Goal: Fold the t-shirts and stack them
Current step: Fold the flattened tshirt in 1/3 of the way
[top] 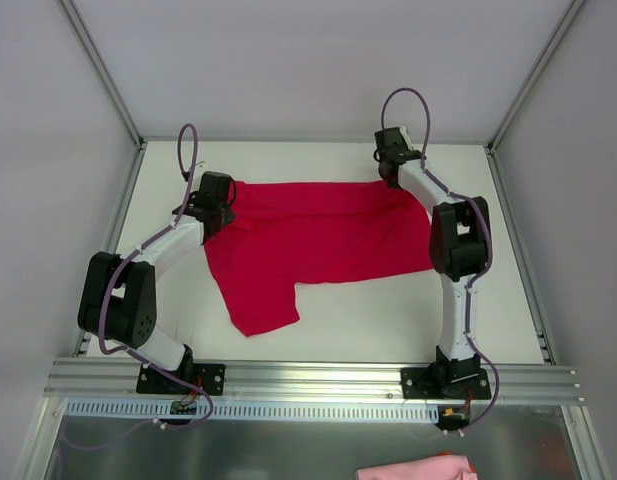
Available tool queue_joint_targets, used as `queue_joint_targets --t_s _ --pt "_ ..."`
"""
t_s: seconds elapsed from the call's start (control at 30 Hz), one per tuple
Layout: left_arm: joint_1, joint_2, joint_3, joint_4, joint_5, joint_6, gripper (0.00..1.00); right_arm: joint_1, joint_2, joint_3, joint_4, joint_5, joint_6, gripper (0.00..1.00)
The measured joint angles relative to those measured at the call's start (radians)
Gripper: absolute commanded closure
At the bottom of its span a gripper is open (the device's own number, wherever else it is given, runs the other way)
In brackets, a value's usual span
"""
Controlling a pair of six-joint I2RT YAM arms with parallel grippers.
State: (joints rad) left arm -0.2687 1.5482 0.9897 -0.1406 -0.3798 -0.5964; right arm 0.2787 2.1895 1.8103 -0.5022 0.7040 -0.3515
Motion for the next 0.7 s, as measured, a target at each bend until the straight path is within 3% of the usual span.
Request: queue_joint_targets --t_s 0.23,0.47,0.5,0.53,0.57,0.63,0.7 --pt "0.0 -0.003 -0.003 -0.002 0.0 0.0 1.0 0.071 -0.079 -0.146 0.328 -0.003 -0.209 0.99" --pt "0.0 -0.003 -0.003 -0.007 0.0 -0.008 1.0 0.103 -0.262 -0.367 0.499 0.0 -0.271 0.98" --pt "0.0 -0.003 -0.003 -0.009 0.0 -0.01 1.0 0.103 -0.29 -0.393 0.505 0.005 -0.271 0.86" --pt "0.0 -0.003 -0.003 -0.011 0.0 -0.013 1.0 0.103 -0.311 -0.404 0.509 0.017 -0.271 0.67" --pt "0.0 -0.003 -0.003 -0.015 0.0 -0.016 1.0 0.103 -0.323 -0.404 0.517 0.045 -0.272 0.33" --pt "0.0 -0.003 -0.004 -0.021 0.0 -0.018 1.0 0.103 -0.334 -0.397 0.529 0.099 -0.279 0.19" --pt "0.0 -0.004 -0.004 -0.025 0.0 -0.02 1.0 0.102 -0.342 -0.396 0.536 0.157 -0.283 0.19"
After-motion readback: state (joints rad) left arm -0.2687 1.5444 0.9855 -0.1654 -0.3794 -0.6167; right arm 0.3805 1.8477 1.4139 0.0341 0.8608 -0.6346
